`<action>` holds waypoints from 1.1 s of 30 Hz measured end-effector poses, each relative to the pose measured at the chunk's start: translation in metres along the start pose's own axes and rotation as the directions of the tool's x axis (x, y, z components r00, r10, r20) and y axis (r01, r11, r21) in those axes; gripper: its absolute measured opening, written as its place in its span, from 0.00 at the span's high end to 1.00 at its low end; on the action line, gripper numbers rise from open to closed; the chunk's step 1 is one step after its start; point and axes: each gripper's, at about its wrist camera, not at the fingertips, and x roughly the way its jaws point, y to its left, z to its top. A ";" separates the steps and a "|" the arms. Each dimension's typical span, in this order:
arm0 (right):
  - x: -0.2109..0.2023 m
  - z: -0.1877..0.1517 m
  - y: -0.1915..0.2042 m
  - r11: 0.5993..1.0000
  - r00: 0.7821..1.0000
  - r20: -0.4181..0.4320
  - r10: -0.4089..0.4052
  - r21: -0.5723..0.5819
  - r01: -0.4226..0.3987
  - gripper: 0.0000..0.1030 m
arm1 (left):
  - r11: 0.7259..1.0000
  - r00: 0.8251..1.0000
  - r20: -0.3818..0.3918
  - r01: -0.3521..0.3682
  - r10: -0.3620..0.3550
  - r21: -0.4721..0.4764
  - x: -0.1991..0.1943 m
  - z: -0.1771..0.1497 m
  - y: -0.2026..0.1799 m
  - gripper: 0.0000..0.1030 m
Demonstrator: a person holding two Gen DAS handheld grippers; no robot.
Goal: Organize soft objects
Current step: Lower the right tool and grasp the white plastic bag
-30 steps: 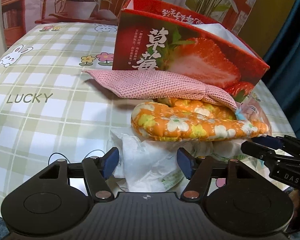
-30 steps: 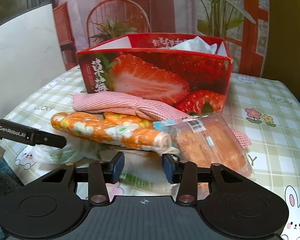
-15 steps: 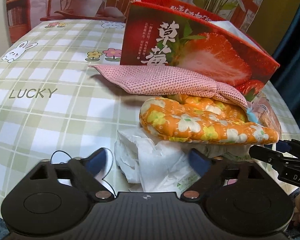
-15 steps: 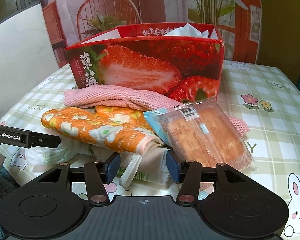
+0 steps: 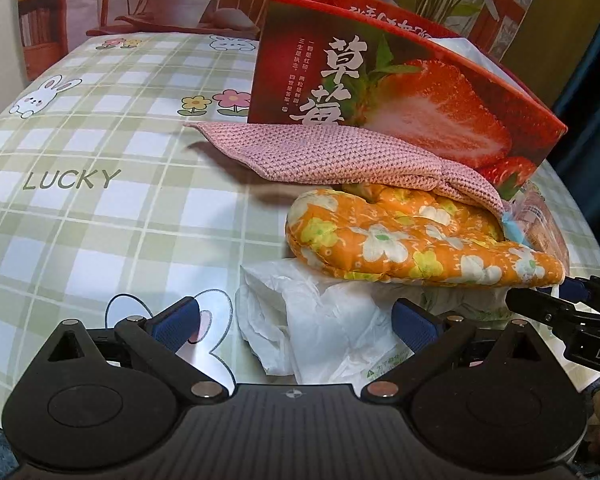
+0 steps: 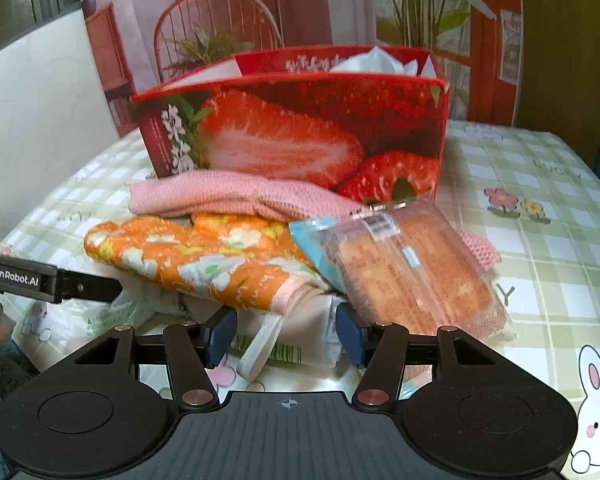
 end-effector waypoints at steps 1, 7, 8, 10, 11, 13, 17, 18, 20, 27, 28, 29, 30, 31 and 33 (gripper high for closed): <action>0.000 0.000 0.000 1.000 1.000 0.005 0.000 0.000 0.000 0.49 | 1.000 1.000 0.003 0.005 -0.005 -0.004 -0.001 0.000 0.001 0.09; 0.002 -0.001 0.001 1.000 1.000 0.006 -0.006 -0.006 0.006 0.46 | 0.998 0.998 0.028 0.058 -0.059 0.040 -0.013 -0.001 -0.008 0.37; 0.001 -0.001 0.001 1.000 1.000 0.011 -0.008 -0.005 0.008 0.46 | 0.997 0.997 0.030 0.066 -0.067 0.041 -0.014 -0.001 -0.009 0.39; 0.001 -0.001 0.000 1.000 1.000 0.020 -0.008 -0.005 0.008 0.45 | 0.996 0.997 0.026 0.078 -0.079 0.040 -0.013 -0.002 -0.009 0.41; 0.001 -0.001 0.000 1.000 1.000 0.019 -0.007 -0.003 0.008 0.44 | 0.996 0.996 0.025 0.080 -0.081 0.039 -0.013 -0.002 -0.009 0.42; 0.003 -0.001 -0.001 1.000 1.000 0.013 -0.004 0.001 0.004 0.43 | 0.996 0.996 0.029 0.086 -0.087 0.040 -0.012 -0.002 -0.008 0.43; 0.006 -0.003 0.000 1.000 1.000 0.005 -0.001 -0.007 0.001 0.38 | 0.995 0.995 0.041 0.091 -0.093 0.035 -0.013 -0.002 -0.005 0.49; 0.007 -0.003 0.001 1.000 1.000 0.004 0.001 -0.010 -0.001 0.38 | 0.995 0.995 0.043 0.090 -0.092 0.032 -0.013 -0.002 -0.005 0.49; 0.008 -0.003 0.002 1.000 1.000 -0.002 0.007 -0.016 -0.007 0.36 | 0.996 0.995 0.047 0.083 -0.084 0.026 -0.013 -0.001 -0.004 0.50; 0.008 -0.003 0.015 0.996 0.997 -0.037 0.064 -0.057 -0.066 0.38 | 0.999 0.997 0.059 0.040 -0.039 -0.011 -0.013 0.000 0.002 0.50; 0.008 -0.003 0.017 0.995 0.997 -0.042 0.071 -0.066 -0.073 0.39 | 0.999 0.998 0.062 0.030 -0.029 -0.015 -0.013 0.000 0.003 0.50; 0.008 -0.003 0.019 0.994 0.996 -0.047 0.077 -0.074 -0.080 0.40 | 1.000 0.998 0.064 0.021 -0.020 -0.016 -0.013 0.000 0.004 0.50; 0.008 -0.003 0.020 0.993 0.995 -0.049 0.082 -0.078 -0.085 0.41 | 1.000 0.998 0.067 0.009 -0.008 -0.018 -0.013 0.001 0.004 0.50; 0.008 -0.003 0.020 0.992 0.995 -0.052 0.090 -0.079 -0.094 0.43 | 1.000 0.997 0.072 -0.010 0.012 -0.024 -0.014 0.001 0.006 0.50; 0.008 -0.002 0.022 0.989 0.991 -0.057 0.119 -0.081 -0.123 0.46 | 0.999 0.996 0.077 -0.030 0.033 -0.045 -0.014 0.002 0.011 0.50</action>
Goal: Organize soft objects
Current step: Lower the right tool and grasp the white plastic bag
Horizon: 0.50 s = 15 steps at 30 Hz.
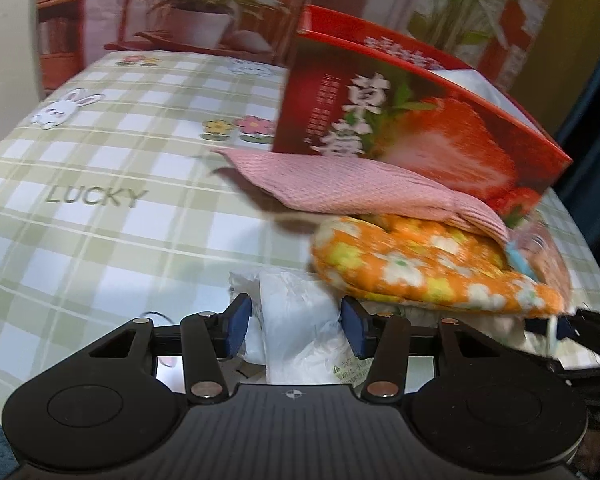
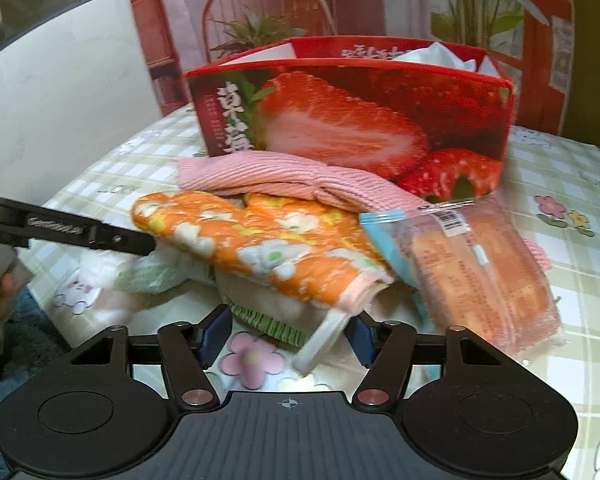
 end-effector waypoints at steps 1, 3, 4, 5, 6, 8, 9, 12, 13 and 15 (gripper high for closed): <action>0.000 0.000 0.001 1.000 1.000 0.000 0.008 -0.006 -0.008 0.47 | 1.000 1.000 0.000 0.001 -0.001 -0.014 0.000 0.001 0.003 0.49; 0.000 0.000 0.003 1.000 1.000 0.005 0.004 -0.020 -0.004 0.48 | 1.000 1.000 0.000 0.004 -0.004 -0.024 0.000 0.001 0.004 0.49; -0.001 0.000 0.002 1.000 1.000 0.012 0.000 -0.018 0.001 0.48 | 1.000 1.000 0.000 0.003 -0.003 -0.021 0.000 0.001 0.004 0.49; -0.002 0.001 0.001 1.000 1.000 0.020 -0.009 -0.012 0.010 0.48 | 1.000 1.000 0.001 0.000 0.000 -0.017 0.000 0.001 0.003 0.49; -0.003 0.001 -0.001 1.000 0.999 0.027 -0.022 -0.005 0.022 0.48 | 1.000 1.000 0.001 -0.003 0.003 -0.013 0.000 0.001 0.003 0.49; -0.003 0.001 -0.006 0.999 0.998 0.041 -0.052 0.018 0.052 0.48 | 1.000 1.000 0.000 -0.006 0.006 -0.011 0.001 0.001 0.002 0.48; -0.003 0.001 -0.009 0.998 0.997 0.045 -0.062 0.032 0.061 0.48 | 1.000 1.000 0.000 -0.006 0.006 -0.011 0.001 0.000 0.002 0.48; -0.003 0.000 -0.016 0.993 0.995 0.044 -0.092 0.072 0.089 0.48 | 1.000 1.000 0.000 -0.006 0.006 -0.012 0.001 0.000 0.002 0.47; -0.001 0.000 -0.018 0.992 0.995 0.034 -0.098 0.081 0.095 0.48 | 1.000 1.000 0.000 -0.005 0.005 -0.012 0.001 0.000 0.002 0.47; 0.000 -0.002 -0.019 0.992 0.995 0.018 -0.099 0.086 0.098 0.47 | 1.000 1.000 0.000 -0.006 0.006 -0.013 0.001 -0.001 0.002 0.47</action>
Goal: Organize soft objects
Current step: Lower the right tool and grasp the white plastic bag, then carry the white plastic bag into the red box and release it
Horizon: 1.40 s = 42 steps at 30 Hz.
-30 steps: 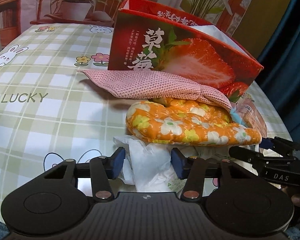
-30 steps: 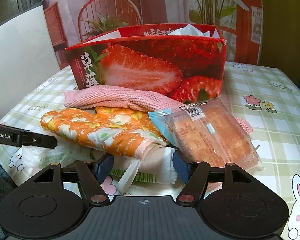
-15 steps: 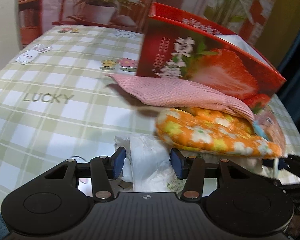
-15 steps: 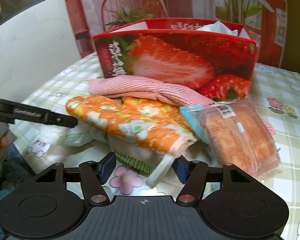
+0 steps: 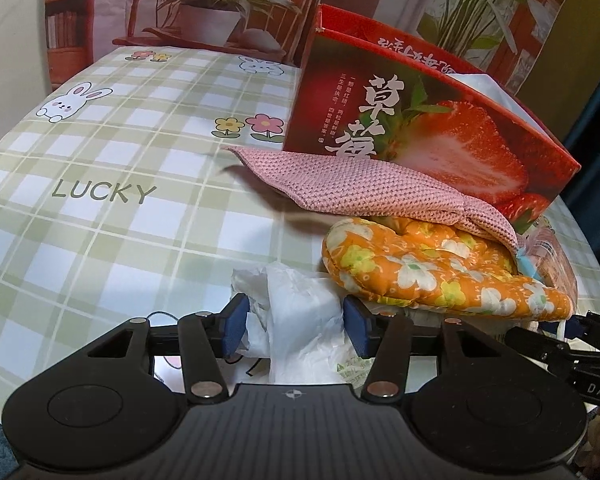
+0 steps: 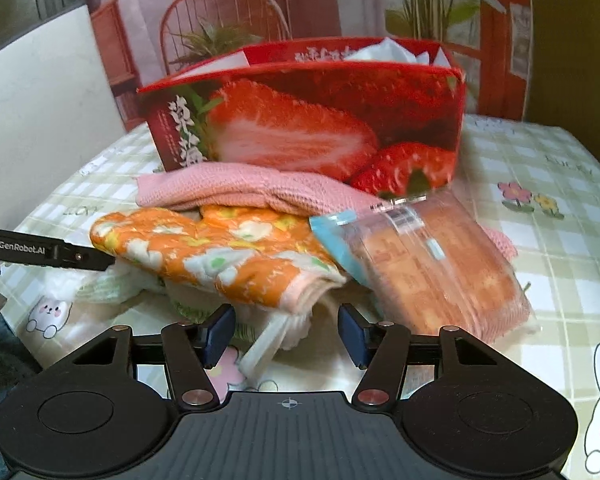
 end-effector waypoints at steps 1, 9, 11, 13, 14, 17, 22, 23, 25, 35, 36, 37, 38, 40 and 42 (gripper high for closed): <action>0.000 -0.001 0.001 1.000 1.000 -0.004 0.000 -0.004 0.000 0.46 | 1.000 1.000 0.000 0.000 0.000 0.000 0.000 0.000 0.000 0.47; 0.004 0.000 0.004 0.999 1.000 0.006 0.028 -0.020 -0.028 0.47 | 0.999 0.999 -0.008 0.032 -0.032 0.024 0.003 -0.002 -0.005 0.46; 0.005 0.000 0.005 0.999 0.999 0.003 0.033 -0.027 -0.033 0.49 | 0.998 0.999 -0.016 0.038 -0.037 0.054 0.003 -0.003 -0.011 0.45; 0.005 0.001 0.005 0.999 1.000 0.004 0.026 -0.025 -0.026 0.54 | 0.996 1.000 -0.014 0.028 -0.027 0.081 0.002 -0.005 -0.015 0.46; 0.003 0.001 0.005 0.999 1.000 0.005 0.027 -0.021 -0.027 0.60 | 0.996 0.999 -0.013 0.030 -0.030 0.080 0.002 -0.005 -0.015 0.49; -0.004 0.005 0.003 0.999 0.999 0.016 0.041 -0.011 -0.041 0.72 | 0.997 0.999 0.002 0.035 -0.035 0.064 -0.002 -0.003 -0.012 0.56; -0.021 0.011 0.008 0.996 0.996 0.059 0.074 -0.046 -0.071 0.83 | 0.999 0.999 0.031 0.034 -0.034 0.010 -0.011 0.000 -0.003 0.61; -0.024 0.012 0.012 0.995 0.994 0.068 0.080 -0.069 -0.075 0.84 | 1.000 0.999 0.042 0.031 -0.031 -0.002 -0.014 0.002 -0.002 0.61; -0.031 0.016 0.019 0.990 0.991 0.093 0.099 -0.111 -0.088 0.86 | 0.999 0.996 0.084 0.030 -0.029 -0.017 -0.024 0.005 0.000 0.62; -0.075 0.045 0.024 0.985 0.957 0.257 0.132 -0.144 -0.097 0.87 | 0.994 0.942 0.318 0.102 -0.108 0.037 -0.082 0.030 -0.016 0.70; -0.079 0.048 0.023 0.985 0.953 0.272 0.132 -0.144 -0.095 0.87 | 0.992 0.936 0.330 0.114 -0.124 0.048 -0.086 0.033 -0.018 0.72; -0.083 0.052 0.022 0.985 0.949 0.287 0.134 -0.146 -0.095 0.87 | 0.990 0.928 0.343 0.129 -0.143 0.062 -0.090 0.036 -0.022 0.78; -0.087 0.056 0.022 0.984 0.944 0.301 0.137 -0.150 -0.095 0.87 | 0.986 0.922 0.352 0.144 -0.163 0.080 -0.093 0.039 -0.026 0.79; -0.092 0.062 0.022 0.982 0.934 0.325 0.146 -0.165 -0.096 0.88 | 0.983 0.913 0.368 0.139 -0.175 0.122 -0.097 0.045 -0.035 0.82; -0.095 0.069 0.023 0.978 0.928 0.343 0.143 -0.191 -0.080 0.89 | 0.980 0.914 0.365 0.127 -0.176 0.156 -0.096 0.049 -0.043 0.86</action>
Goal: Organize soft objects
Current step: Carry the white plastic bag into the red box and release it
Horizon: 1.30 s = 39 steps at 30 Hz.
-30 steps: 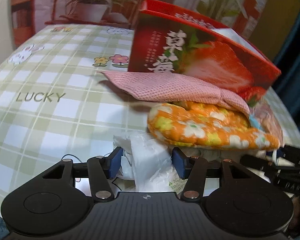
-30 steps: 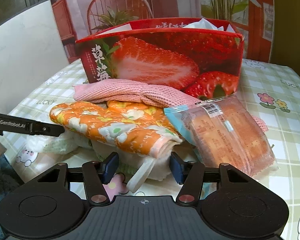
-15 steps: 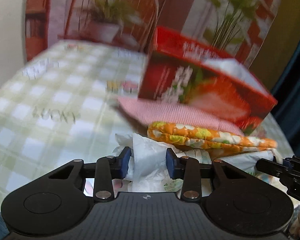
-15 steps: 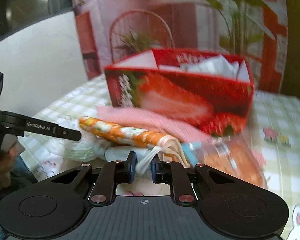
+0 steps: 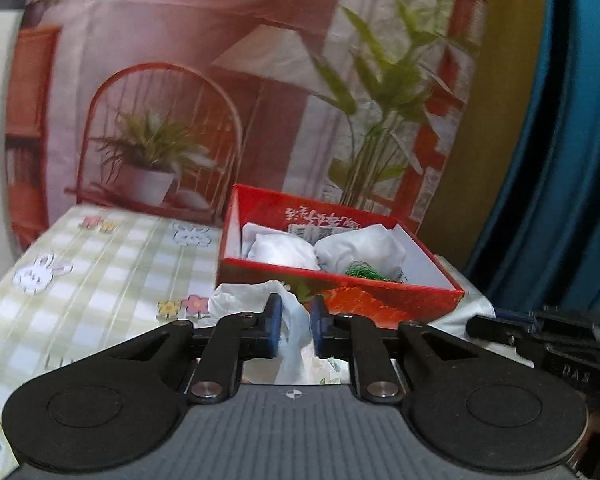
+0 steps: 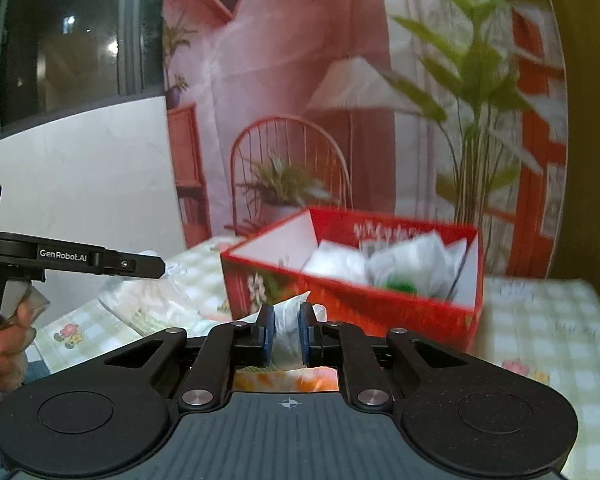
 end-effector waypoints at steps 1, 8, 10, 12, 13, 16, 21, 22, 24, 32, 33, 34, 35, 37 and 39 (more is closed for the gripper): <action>0.001 0.003 0.000 1.000 1.000 0.000 -0.003 -0.016 0.003 0.90 | 1.000 1.000 -0.012 0.005 -0.005 -0.001 0.003 0.000 -0.002 0.88; 0.008 0.001 -0.009 1.000 1.000 -0.010 -0.002 0.007 0.002 0.91 | 0.997 0.998 -0.059 0.005 -0.009 -0.071 0.017 -0.007 0.015 0.91; 0.008 0.002 -0.010 1.000 1.000 0.002 -0.007 0.007 0.007 0.91 | 0.998 0.999 -0.041 0.006 -0.008 -0.066 0.017 -0.001 0.016 0.91; 0.008 0.006 -0.012 1.000 1.000 0.019 -0.015 0.001 0.015 0.91 | 0.999 1.000 -0.016 0.008 -0.009 -0.044 0.017 0.009 0.013 0.91; 0.007 0.009 -0.014 1.000 0.999 0.029 -0.020 -0.004 0.020 0.91 | 1.000 1.000 -0.002 0.009 -0.009 -0.029 0.018 0.015 0.010 0.91; 0.009 0.023 -0.021 0.999 0.998 0.060 -0.036 -0.014 0.037 0.91 | 1.000 0.999 0.050 0.001 -0.002 0.031 0.023 0.034 0.000 0.91; 0.023 0.052 -0.038 0.996 0.991 0.107 -0.075 -0.042 0.079 0.91 | 0.994 0.997 0.075 -0.002 -0.006 0.107 0.053 0.067 -0.018 0.91; 0.029 0.057 -0.044 0.995 0.990 0.112 -0.086 -0.040 0.091 0.91 | 0.994 0.997 0.071 -0.004 -0.004 0.111 0.063 0.073 -0.019 0.91; 0.042 0.067 -0.057 0.993 0.988 0.109 -0.109 -0.027 0.113 0.91 | 0.990 0.997 0.075 -0.009 -0.001 0.137 0.083 0.082 -0.023 0.91; 0.114 0.063 -0.092 0.979 0.979 -0.032 -0.199 -0.037 0.198 0.91 | 0.979 0.994 -0.093 -0.041 0.061 0.198 0.160 0.075 -0.029 0.90; 0.119 0.059 -0.093 0.979 0.978 -0.052 -0.202 -0.034 0.200 0.91 | 0.979 0.992 -0.110 -0.046 0.069 0.198 0.165 0.072 -0.027 0.90; 0.126 0.056 -0.096 0.978 0.976 -0.074 -0.207 -0.034 0.205 0.91 | 0.979 0.989 -0.131 -0.048 0.075 0.196 0.170 0.070 -0.024 0.89; 0.132 0.053 -0.098 0.977 0.973 -0.093 -0.213 -0.036 0.210 0.91 | 0.981 0.986 -0.146 -0.049 0.077 0.190 0.172 0.069 -0.022 0.87; 0.140 0.049 -0.101 0.973 0.967 -0.110 -0.232 -0.040 0.229 0.91 | 0.984 0.984 -0.160 -0.051 0.079 0.170 0.175 0.068 -0.015 0.85; 0.147 0.047 -0.103 0.967 0.959 -0.118 -0.256 -0.042 0.253 0.91 | 0.985 0.984 -0.164 -0.045 0.072 0.164 0.175 0.069 -0.011 0.75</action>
